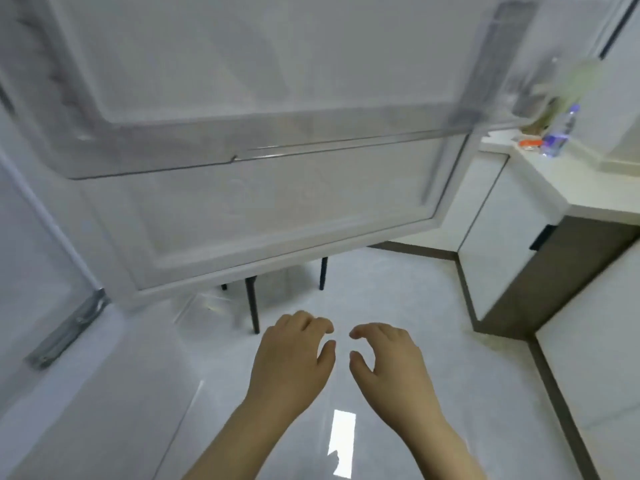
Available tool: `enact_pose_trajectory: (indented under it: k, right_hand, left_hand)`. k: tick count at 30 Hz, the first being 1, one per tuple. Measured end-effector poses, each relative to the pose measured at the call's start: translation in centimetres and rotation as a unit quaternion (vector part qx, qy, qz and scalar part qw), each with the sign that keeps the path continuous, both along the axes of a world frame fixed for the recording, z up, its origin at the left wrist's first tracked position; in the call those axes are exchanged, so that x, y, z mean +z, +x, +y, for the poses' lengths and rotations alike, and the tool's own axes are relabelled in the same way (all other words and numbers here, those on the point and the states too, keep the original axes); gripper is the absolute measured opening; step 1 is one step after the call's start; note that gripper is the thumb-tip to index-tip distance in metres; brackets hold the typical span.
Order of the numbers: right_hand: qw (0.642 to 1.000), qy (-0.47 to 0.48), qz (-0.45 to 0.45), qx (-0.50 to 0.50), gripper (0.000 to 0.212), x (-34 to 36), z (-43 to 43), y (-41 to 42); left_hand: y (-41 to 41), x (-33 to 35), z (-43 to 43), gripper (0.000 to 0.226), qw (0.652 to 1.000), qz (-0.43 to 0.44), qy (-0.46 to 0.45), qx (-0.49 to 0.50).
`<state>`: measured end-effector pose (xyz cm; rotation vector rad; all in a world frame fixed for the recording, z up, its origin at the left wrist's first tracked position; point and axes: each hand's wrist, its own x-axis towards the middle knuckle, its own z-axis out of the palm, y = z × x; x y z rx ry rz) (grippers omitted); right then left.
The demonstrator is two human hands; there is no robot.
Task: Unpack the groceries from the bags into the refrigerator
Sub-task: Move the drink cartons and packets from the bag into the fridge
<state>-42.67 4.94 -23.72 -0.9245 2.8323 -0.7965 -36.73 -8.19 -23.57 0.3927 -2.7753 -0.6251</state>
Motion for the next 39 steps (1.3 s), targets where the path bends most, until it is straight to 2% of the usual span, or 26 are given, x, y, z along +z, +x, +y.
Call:
enact_pose_trajectory:
  k: [8,13,27,39]
  right_hand:
    - [0.972,-0.024,-0.052,-0.229,0.031,-0.6,12.1,-1.0]
    - [0.943,-0.026,-0.046,-0.330,0.031,-0.8,20.1,-1.1]
    - [0.860,-0.046,-0.056,-0.505,0.027,-0.9,45.8,0.2]
    - [0.773,-0.079,-0.040,-0.628,0.028,-1.5,59.8,3.0]
  left_hand:
    - [-7.0,-0.6,11.5,0.033,0.975,-0.023,-0.023,-0.221]
    - [-9.4,-1.1,19.4,0.032,0.954,-0.018,-0.031,-0.299]
    - [-14.1,-1.0,46.9,0.030,0.881,0.010,-0.050,-0.471]
    - [-14.7,-1.2,63.4,0.032,0.809,-0.003,-0.040,-0.586]
